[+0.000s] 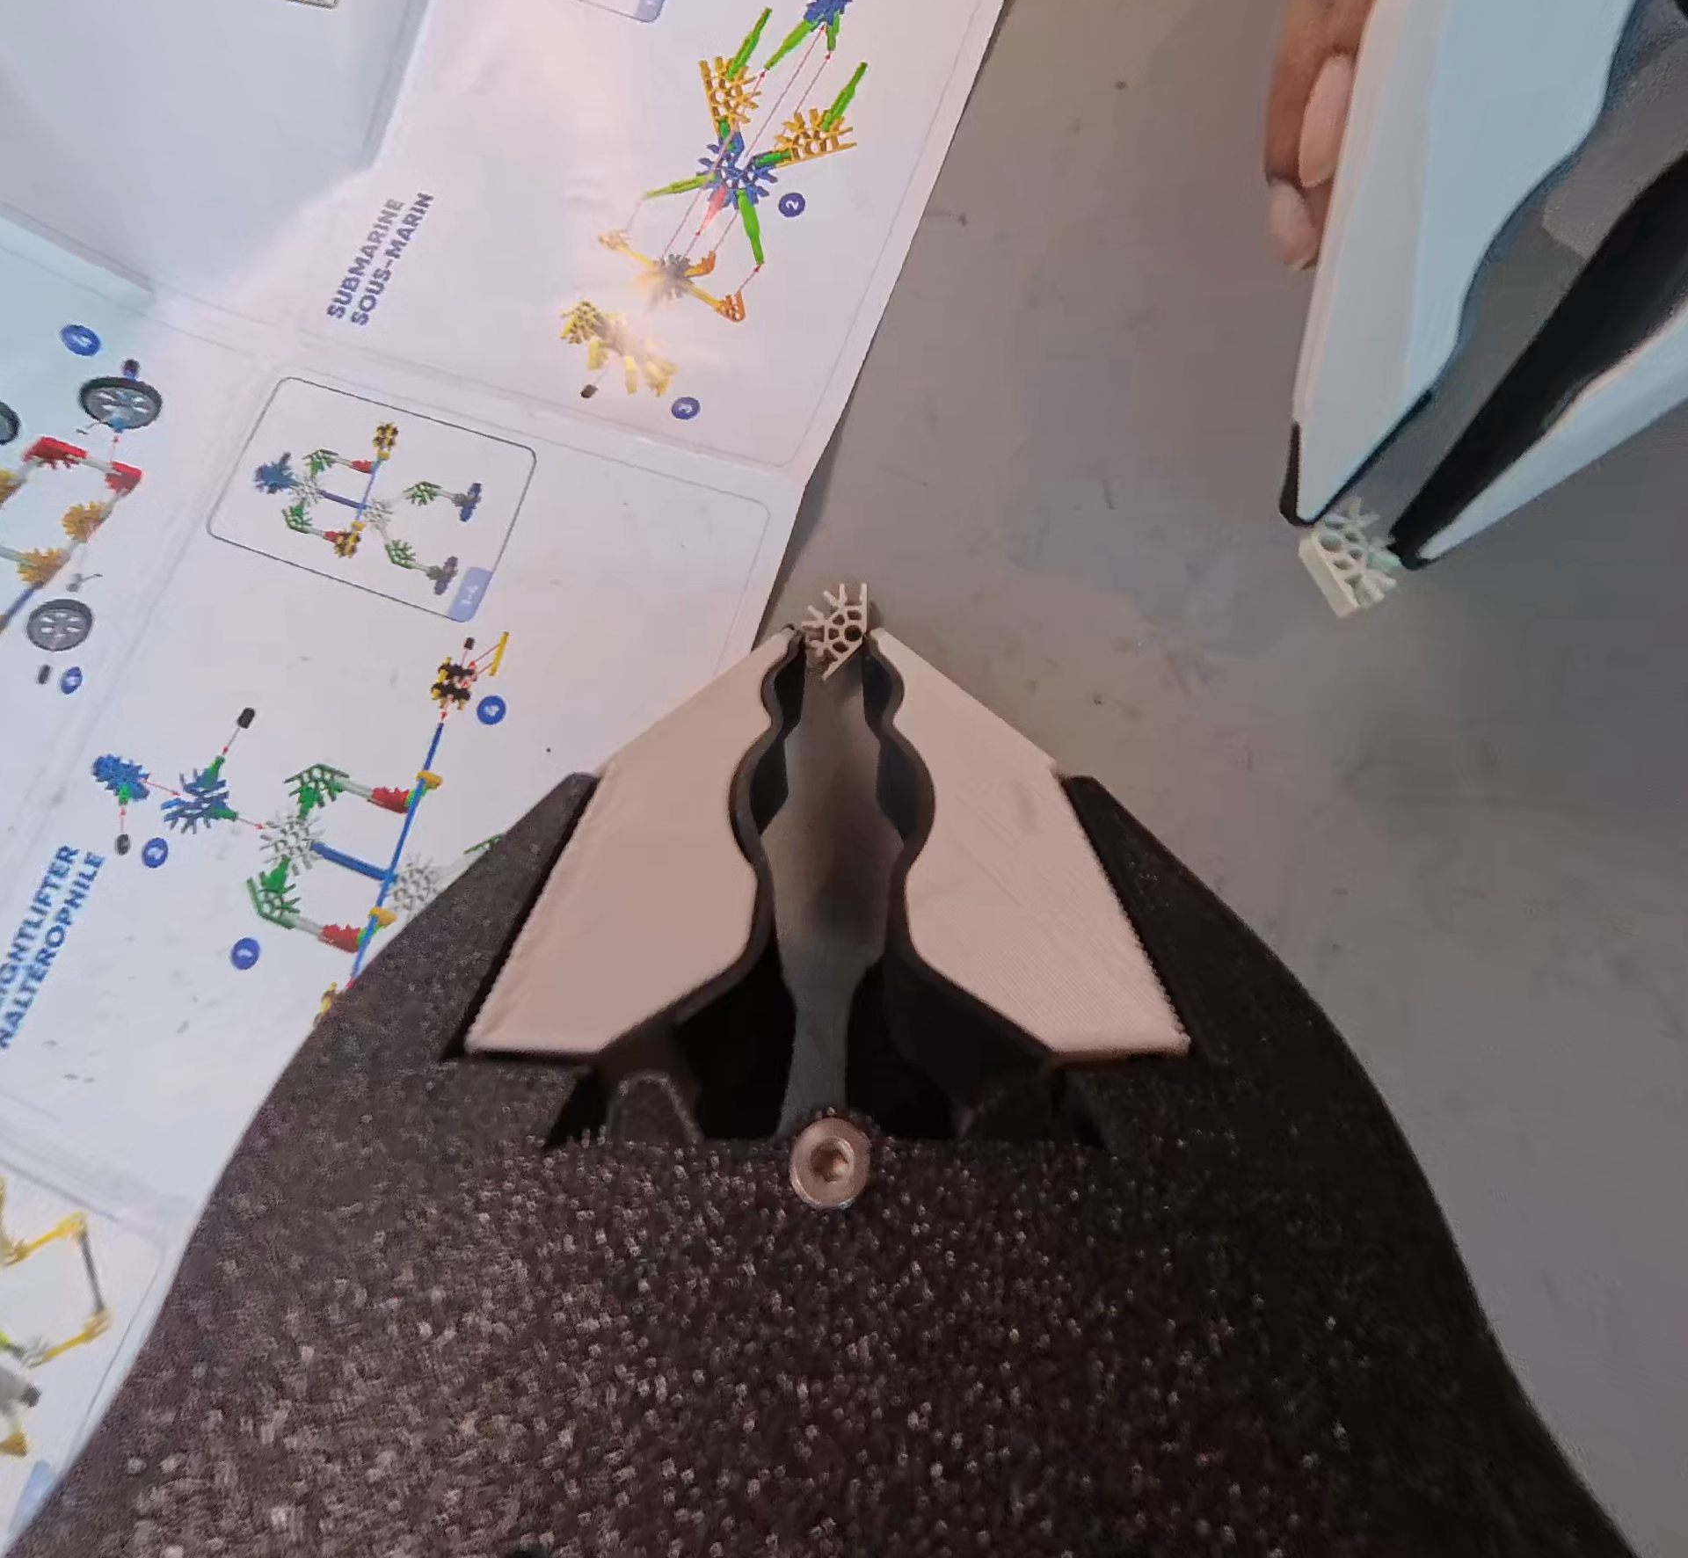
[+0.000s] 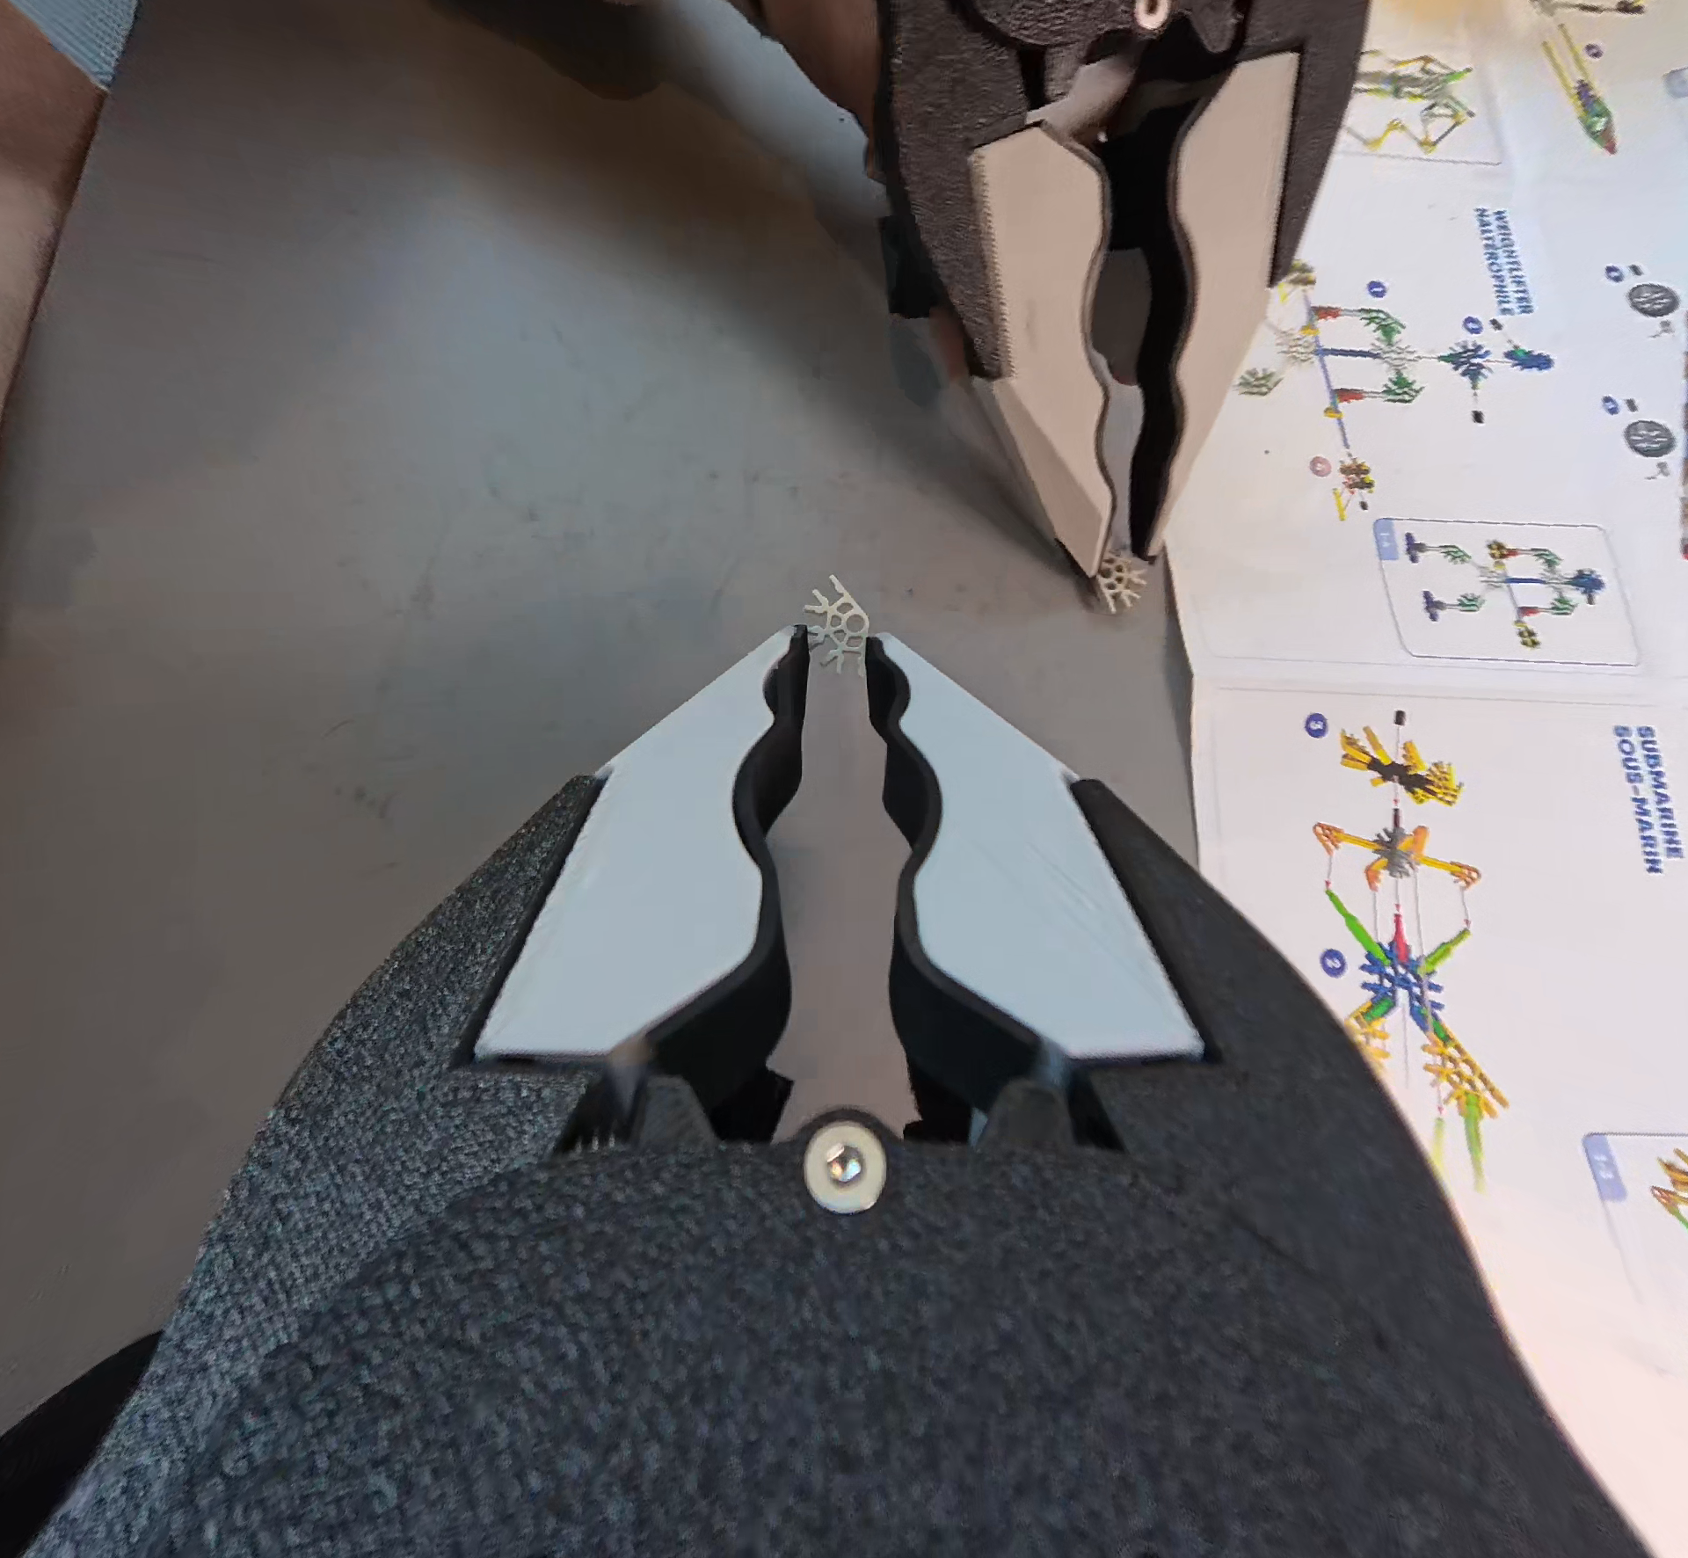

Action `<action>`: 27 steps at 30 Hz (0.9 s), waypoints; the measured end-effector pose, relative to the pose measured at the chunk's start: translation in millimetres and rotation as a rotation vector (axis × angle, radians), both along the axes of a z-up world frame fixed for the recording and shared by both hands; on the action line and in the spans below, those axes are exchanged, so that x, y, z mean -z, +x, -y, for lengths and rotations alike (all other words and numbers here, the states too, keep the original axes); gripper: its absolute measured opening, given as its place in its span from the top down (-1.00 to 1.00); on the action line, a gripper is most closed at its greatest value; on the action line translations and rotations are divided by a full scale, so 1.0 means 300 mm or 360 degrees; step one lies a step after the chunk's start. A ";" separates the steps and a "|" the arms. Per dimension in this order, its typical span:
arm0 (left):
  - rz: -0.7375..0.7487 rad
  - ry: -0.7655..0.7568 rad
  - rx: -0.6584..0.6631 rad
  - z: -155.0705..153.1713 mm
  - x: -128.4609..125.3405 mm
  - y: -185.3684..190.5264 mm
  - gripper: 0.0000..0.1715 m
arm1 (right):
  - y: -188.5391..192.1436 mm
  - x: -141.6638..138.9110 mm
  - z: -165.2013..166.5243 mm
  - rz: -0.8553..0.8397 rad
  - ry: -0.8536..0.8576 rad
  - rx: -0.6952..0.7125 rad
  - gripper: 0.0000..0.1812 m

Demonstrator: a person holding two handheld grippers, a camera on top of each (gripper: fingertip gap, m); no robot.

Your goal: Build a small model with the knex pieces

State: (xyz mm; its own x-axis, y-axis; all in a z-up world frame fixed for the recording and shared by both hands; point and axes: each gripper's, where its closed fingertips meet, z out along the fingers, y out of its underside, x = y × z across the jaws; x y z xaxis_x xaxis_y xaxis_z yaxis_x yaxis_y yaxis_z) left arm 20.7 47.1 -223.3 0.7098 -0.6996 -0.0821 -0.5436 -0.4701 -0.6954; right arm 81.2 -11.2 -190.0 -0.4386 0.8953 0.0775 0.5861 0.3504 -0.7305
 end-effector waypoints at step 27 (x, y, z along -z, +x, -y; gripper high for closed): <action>0.1160 -0.0050 -0.0297 0.384 -0.362 0.006 0.57 | -0.130 -0.210 0.184 -0.0604 0.0555 -0.0154 0.88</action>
State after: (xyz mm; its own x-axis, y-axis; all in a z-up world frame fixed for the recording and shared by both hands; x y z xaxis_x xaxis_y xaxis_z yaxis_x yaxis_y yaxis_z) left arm 22.5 -68.2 -114.8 0.6838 -0.5566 0.4718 0.1396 -0.5349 -0.8333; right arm 42.2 -66.3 -127.1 -0.4009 0.7449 0.5334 0.2557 0.6500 -0.7156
